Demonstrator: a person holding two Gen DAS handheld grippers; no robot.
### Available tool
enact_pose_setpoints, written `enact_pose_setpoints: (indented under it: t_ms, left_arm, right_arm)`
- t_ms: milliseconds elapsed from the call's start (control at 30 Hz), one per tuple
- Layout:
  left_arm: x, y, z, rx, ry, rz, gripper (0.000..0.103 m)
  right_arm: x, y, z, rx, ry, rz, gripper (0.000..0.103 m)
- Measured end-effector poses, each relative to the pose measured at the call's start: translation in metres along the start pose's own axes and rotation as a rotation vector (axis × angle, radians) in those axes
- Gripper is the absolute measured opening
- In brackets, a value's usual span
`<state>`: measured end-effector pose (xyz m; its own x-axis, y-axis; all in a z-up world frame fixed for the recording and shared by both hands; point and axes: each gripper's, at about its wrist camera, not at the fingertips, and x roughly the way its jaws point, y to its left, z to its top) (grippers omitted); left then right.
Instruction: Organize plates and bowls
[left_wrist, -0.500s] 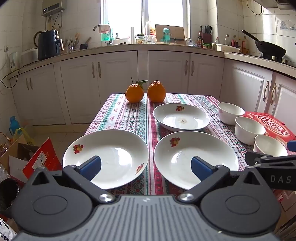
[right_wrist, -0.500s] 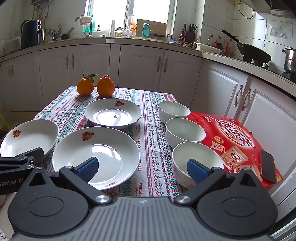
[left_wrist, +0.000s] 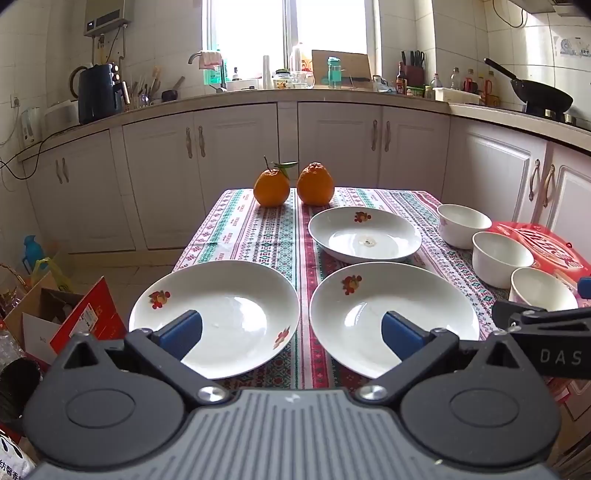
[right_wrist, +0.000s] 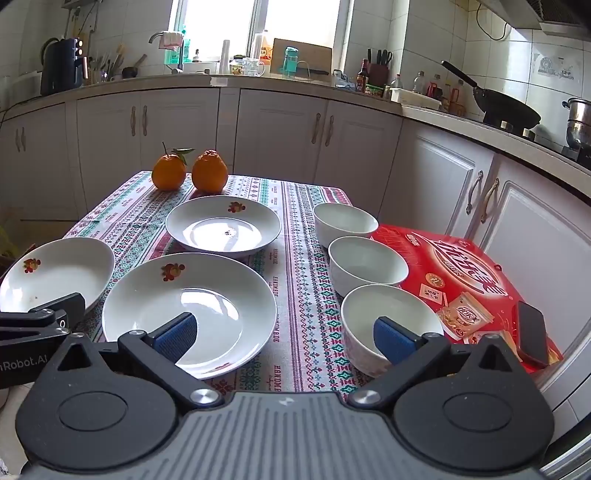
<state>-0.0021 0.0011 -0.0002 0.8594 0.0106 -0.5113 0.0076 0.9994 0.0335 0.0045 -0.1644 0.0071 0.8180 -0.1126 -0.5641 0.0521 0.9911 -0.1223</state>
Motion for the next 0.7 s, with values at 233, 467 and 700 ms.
enact_pose_setpoints:
  t_ms: [233, 467, 700]
  left_arm:
    - [-0.0007, -0.0017, 0.0011, 0.003, 0.001, 0.002, 0.102]
    - [-0.0012, -0.0018, 0.0021, 0.002, 0.002, 0.002, 0.102]
    - [-0.0014, -0.005, 0.0026, 0.004, -0.003, -0.002, 0.102]
  right_arm:
    - [-0.0002, -0.0028, 0.0015, -0.001, -0.002, -0.001, 0.103]
    - [-0.0021, -0.0025, 0.0018, -0.006, -0.008, -0.01, 0.103]
    - [-0.003, -0.0009, 0.0007, -0.013, -0.01, -0.02, 0.103]
